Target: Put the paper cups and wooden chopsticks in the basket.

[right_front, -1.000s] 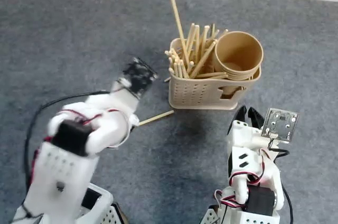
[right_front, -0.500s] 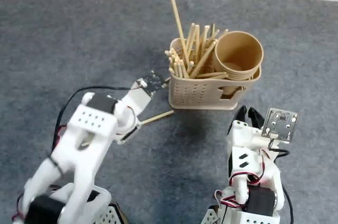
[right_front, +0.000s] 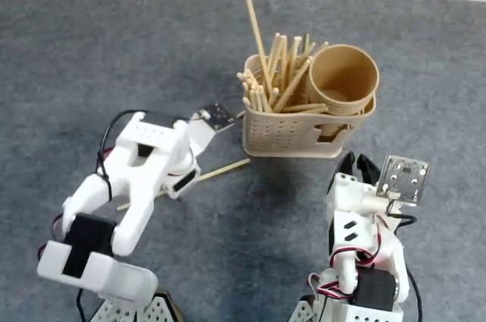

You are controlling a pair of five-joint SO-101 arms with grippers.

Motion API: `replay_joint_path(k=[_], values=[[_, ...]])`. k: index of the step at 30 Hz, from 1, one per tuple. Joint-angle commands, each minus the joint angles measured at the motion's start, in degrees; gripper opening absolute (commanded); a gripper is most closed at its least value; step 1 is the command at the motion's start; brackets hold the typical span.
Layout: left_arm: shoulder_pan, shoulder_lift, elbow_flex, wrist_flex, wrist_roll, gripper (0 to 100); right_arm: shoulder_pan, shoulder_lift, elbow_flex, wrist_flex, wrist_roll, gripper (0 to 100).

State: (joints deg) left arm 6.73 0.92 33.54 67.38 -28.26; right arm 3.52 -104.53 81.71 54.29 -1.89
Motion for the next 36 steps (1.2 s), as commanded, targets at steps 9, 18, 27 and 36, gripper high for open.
replay_joint_path(k=[9, 18, 27, 36], values=[[-0.57, 13.05, -12.26, 1.76, -0.53, 8, -0.22, -0.22, -0.66, -1.8, 0.79, 7.0], [-0.57, 9.54, -7.43, 5.89, -0.79, 0, -0.22, -0.22, -0.66, -1.8, 0.79, 7.0], [-0.48, -9.63, 1.54, 16.09, -4.22, 0, -0.22, -0.22, -0.66, -1.8, 0.79, 7.0], [-0.4, -33.89, 1.54, 23.38, -4.22, 0, -0.22, -0.22, -0.66, -1.8, 0.79, 7.0]])
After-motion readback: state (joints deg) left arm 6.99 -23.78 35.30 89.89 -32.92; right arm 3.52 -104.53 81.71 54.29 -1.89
